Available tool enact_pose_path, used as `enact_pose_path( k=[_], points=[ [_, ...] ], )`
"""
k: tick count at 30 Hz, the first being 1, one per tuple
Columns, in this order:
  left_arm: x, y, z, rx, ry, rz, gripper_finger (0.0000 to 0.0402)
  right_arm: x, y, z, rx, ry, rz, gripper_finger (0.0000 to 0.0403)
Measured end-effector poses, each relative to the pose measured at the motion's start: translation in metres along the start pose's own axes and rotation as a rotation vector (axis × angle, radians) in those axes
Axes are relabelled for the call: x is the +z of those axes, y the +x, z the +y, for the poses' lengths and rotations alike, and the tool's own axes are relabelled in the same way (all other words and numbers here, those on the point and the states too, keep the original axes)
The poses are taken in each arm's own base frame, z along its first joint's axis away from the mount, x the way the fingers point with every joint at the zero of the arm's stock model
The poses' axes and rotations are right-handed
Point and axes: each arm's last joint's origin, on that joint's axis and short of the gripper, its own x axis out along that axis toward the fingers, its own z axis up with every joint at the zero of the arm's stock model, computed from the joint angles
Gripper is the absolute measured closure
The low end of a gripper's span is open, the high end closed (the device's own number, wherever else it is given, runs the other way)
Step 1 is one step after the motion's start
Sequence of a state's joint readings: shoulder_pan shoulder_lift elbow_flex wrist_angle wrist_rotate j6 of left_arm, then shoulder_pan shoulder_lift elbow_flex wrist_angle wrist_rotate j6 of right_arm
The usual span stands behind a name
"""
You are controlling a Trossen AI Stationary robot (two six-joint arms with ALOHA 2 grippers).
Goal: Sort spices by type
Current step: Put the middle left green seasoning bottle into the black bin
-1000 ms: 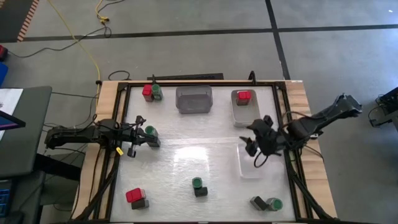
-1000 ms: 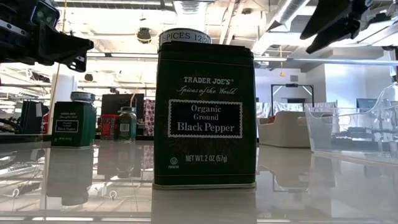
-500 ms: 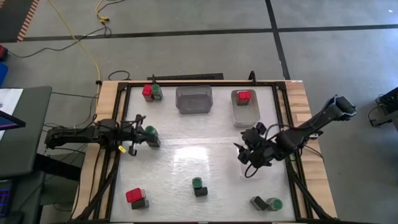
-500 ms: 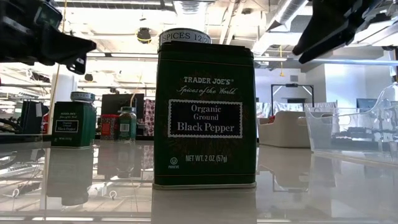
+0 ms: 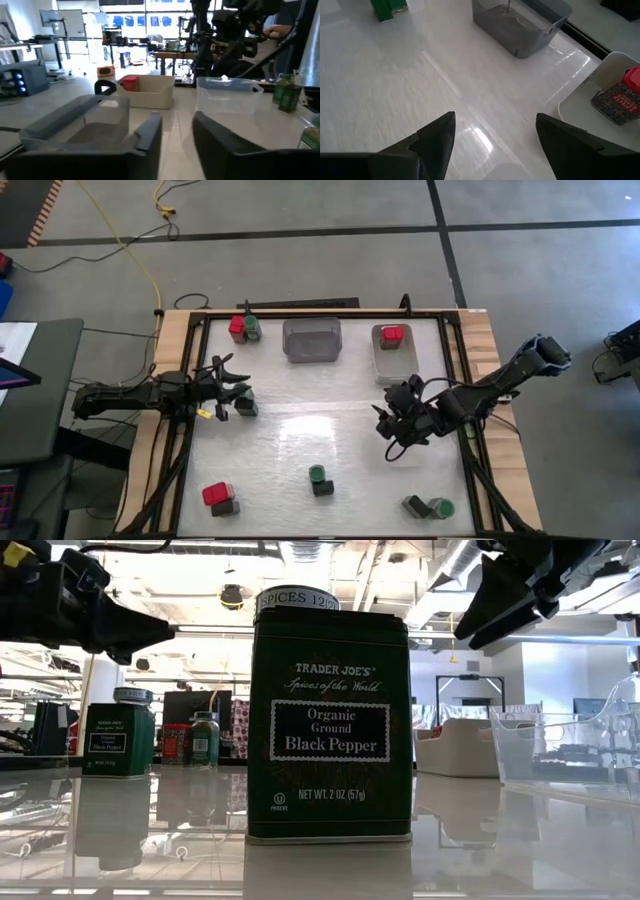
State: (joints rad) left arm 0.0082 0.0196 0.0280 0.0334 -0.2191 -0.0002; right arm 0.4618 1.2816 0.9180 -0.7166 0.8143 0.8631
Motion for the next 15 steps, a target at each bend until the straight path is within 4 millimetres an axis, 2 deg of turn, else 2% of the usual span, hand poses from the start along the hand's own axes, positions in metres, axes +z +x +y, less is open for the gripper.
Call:
enact_pose_path(
  k=[7,10,15],
  points=[
    [-0.0001,0.0000,0.0006,0.021,-0.003,0.002,0.0159,-0.0001,-0.0001,0.0000,0.000,-0.008,0.001,0.0097],
    [-0.0001,0.0000,0.0006,0.021,0.000,0.002,0.0139,-0.0001,-0.0001,0.0000,0.000,-0.008,0.000,0.0097],
    [0.0064,-0.0008,0.0005,0.012,-0.099,-0.030,0.0136,-0.0005,-0.0006,0.0004,0.003,-0.010,0.000,0.0097]
  ],
)
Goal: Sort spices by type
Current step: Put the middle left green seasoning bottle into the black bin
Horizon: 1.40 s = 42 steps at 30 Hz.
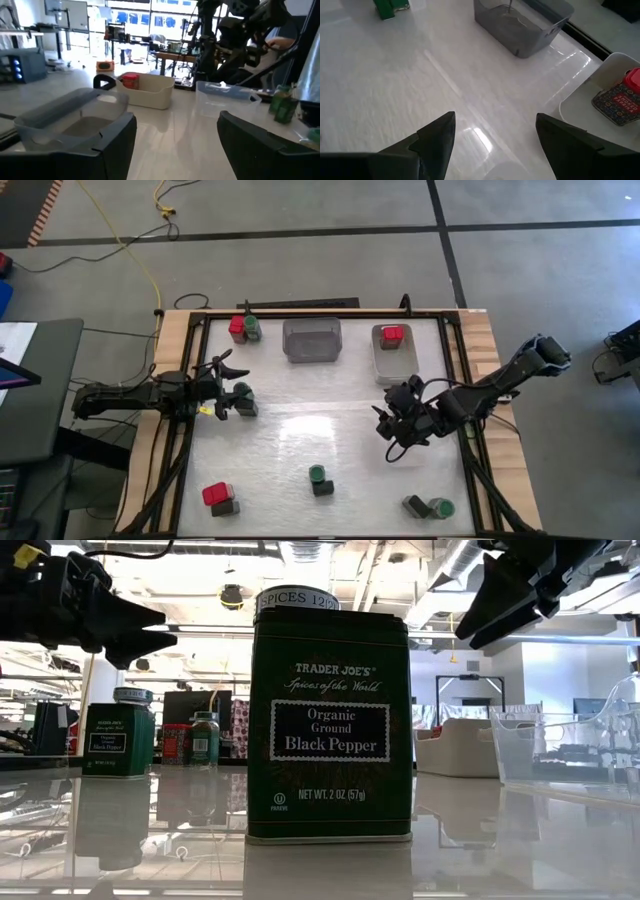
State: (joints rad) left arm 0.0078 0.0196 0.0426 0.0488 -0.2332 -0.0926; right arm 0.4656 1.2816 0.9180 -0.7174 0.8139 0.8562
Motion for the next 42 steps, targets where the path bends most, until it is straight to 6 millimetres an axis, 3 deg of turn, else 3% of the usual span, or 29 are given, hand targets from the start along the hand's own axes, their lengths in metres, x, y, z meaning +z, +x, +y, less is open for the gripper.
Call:
enact_pose_path(
  k=[3,8,14,21,28,34,42],
  points=[
    [0.009,-0.002,0.001,0.048,-0.020,0.017,0.0143,0.000,0.000,0.000,0.000,0.000,0.000,0.0097],
    [0.042,-0.004,0.000,0.090,-0.035,0.049,0.0157,-0.003,0.002,-0.001,-0.007,-0.009,0.006,0.0097],
    [0.077,0.002,-0.005,0.119,0.007,0.211,0.0174,-0.012,0.007,-0.003,-0.018,-0.021,0.014,0.0097],
    [0.098,0.026,-0.013,0.152,0.090,0.498,0.0180,-0.014,0.008,-0.004,-0.021,-0.023,0.016,0.0097],
    [0.101,0.053,-0.022,0.038,0.248,0.790,0.0181,-0.014,0.008,-0.004,-0.021,-0.023,0.016,0.0097],
    [0.086,0.070,-0.025,0.017,0.335,0.987,0.0181,-0.014,0.008,-0.004,-0.021,-0.024,0.016,0.0097],
    [0.069,0.080,-0.006,0.062,0.335,1.171,0.0181,-0.014,0.008,-0.004,-0.021,-0.026,0.016,0.0097]
  ],
)
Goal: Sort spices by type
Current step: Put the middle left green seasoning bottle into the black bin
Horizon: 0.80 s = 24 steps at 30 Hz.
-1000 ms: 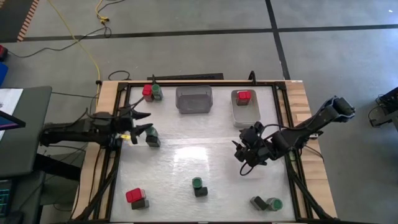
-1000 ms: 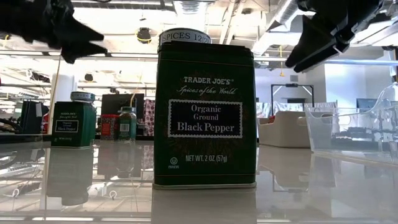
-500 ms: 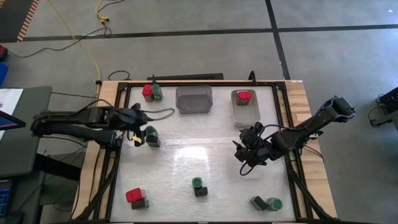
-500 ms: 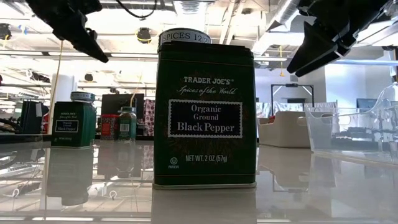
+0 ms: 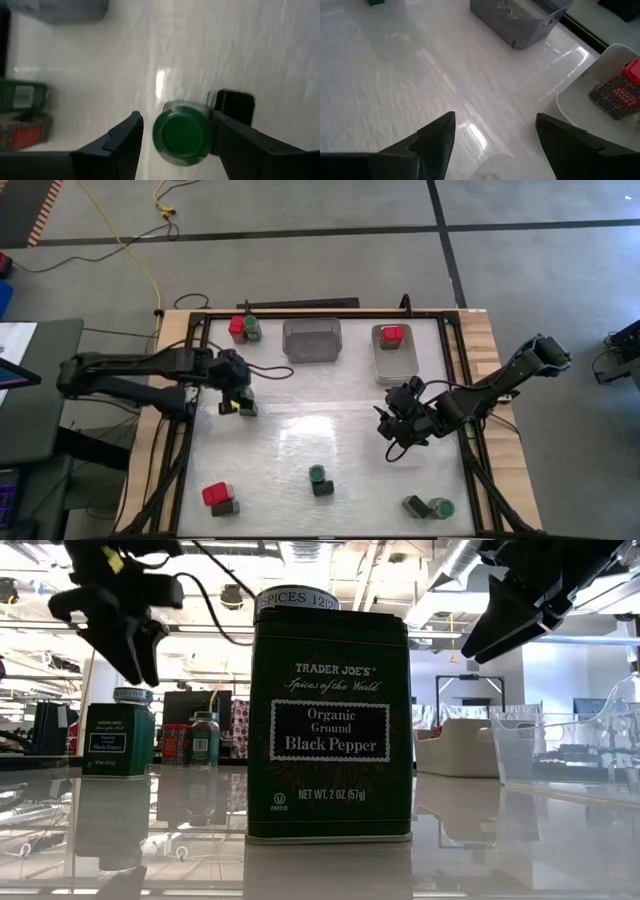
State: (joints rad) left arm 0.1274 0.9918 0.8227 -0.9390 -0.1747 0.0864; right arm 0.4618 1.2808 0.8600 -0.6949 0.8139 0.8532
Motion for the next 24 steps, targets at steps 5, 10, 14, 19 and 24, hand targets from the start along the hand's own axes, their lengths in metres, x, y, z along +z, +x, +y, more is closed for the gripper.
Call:
enact_pose_path(
  k=[5,10,14,19,24],
  points=[
    [0.001,0.006,0.011,-0.056,-0.037,0.016,0.0181,0.000,0.000,0.000,0.000,-0.001,0.000,0.0097],
    [-0.001,0.007,0.018,-0.093,-0.070,0.017,0.0181,0.000,0.000,0.000,0.000,-0.012,0.000,0.0097],
    [-0.001,0.007,0.020,-0.092,-0.080,0.017,0.0181,0.000,0.000,0.000,0.000,-0.013,0.000,0.0097],
    [-0.001,0.007,0.020,-0.088,-0.100,0.013,0.0181,0.000,0.000,0.000,0.000,-0.015,0.000,0.0097],
    [0.001,0.005,0.021,-0.086,-0.134,0.011,0.0181,0.000,0.000,0.000,0.001,-0.016,0.000,0.0097]
  ],
)
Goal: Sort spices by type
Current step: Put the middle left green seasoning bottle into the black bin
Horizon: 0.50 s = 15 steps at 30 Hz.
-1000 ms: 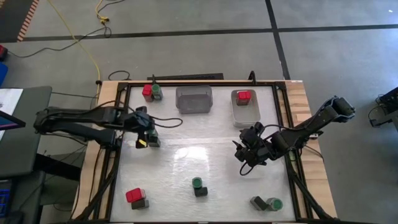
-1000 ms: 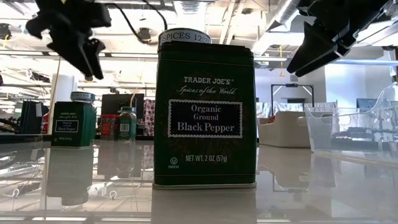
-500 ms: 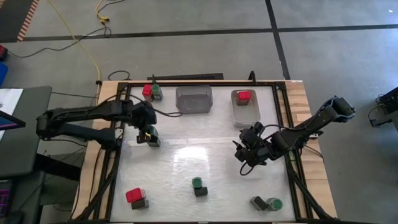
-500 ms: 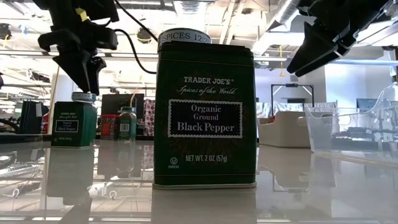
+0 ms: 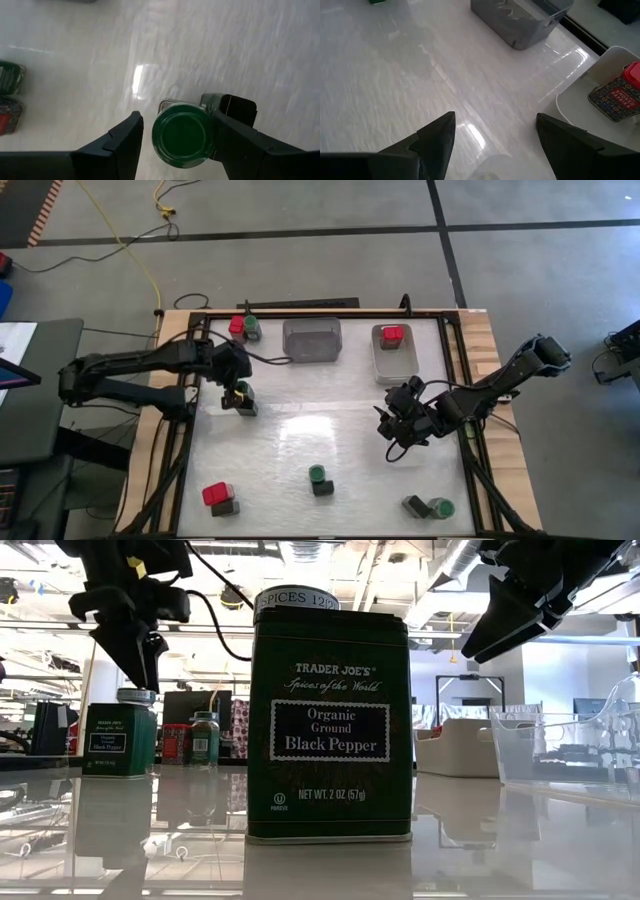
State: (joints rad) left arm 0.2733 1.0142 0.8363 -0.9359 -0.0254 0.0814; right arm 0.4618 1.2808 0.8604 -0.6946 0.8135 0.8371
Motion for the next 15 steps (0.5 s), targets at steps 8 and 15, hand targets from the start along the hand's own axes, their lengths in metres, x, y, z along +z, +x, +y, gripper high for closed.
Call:
enact_pose_path(
  k=[8,15],
  points=[
    [0.014,-0.019,0.001,-0.014,-0.065,-0.081,0.0181,0.000,0.000,0.000,0.000,0.000,0.000,0.0097],
    [0.016,-0.022,0.001,-0.014,-0.079,-0.086,0.0152,0.000,0.000,0.000,0.000,-0.002,0.000,0.0097]
  ],
)
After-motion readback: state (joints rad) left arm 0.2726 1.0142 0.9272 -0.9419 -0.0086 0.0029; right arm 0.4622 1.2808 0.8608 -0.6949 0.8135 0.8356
